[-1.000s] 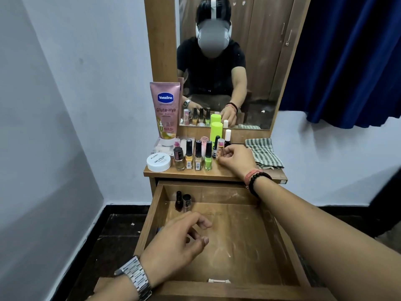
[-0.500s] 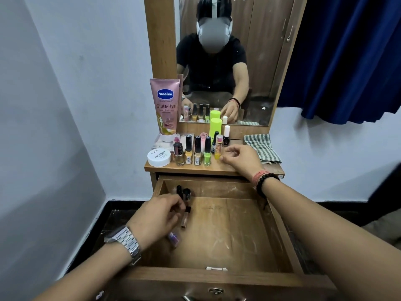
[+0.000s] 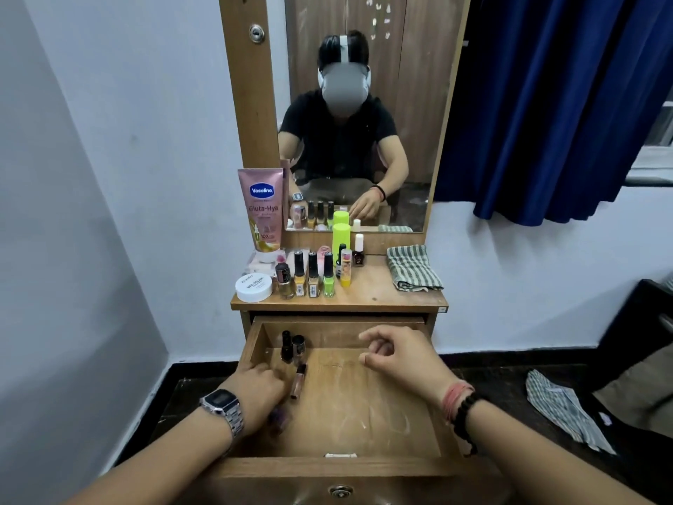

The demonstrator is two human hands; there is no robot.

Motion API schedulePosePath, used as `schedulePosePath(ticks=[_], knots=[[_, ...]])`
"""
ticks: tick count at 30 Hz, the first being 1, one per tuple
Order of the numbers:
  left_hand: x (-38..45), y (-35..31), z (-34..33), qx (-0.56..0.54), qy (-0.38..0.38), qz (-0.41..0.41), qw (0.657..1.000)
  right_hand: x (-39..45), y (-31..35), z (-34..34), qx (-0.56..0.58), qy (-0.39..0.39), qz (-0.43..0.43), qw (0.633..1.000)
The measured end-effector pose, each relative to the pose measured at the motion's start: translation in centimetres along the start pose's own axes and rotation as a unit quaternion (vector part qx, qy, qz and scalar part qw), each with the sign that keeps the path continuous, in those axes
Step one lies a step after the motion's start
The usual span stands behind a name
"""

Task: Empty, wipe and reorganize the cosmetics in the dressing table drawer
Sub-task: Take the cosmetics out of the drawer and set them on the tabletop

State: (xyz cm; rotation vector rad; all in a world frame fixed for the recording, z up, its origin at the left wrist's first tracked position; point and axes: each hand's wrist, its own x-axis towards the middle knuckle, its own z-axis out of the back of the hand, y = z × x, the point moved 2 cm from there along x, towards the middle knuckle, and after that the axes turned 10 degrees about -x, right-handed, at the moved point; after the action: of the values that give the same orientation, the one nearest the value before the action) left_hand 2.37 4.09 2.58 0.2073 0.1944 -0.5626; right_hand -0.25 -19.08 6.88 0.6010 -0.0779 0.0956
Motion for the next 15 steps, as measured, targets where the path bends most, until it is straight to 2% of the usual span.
schedulePosePath(ticks=[5, 8, 12, 15], knots=[[0.0, -0.4, 0.1, 0.014, 0.021, -0.02, 0.999, -1.4, 0.8, -0.9, 0.0, 0.041, 0.019, 0.999], [-0.1, -0.5, 0.2, -0.008, 0.009, -0.027, 1.0, -2.0, 0.8, -1.4, -0.001, 0.062, 0.02, 0.998], [-0.6, -0.7, 1.2, -0.119, -0.072, -0.039, 0.989, -2.6, 0.6, -1.8, 0.012, 0.101, 0.018, 0.995], [-0.9, -1.1, 2.6, -0.234, -0.159, -0.042, 0.958, -3.0, 0.9, -2.0, 0.037, 0.107, 0.019, 0.993]])
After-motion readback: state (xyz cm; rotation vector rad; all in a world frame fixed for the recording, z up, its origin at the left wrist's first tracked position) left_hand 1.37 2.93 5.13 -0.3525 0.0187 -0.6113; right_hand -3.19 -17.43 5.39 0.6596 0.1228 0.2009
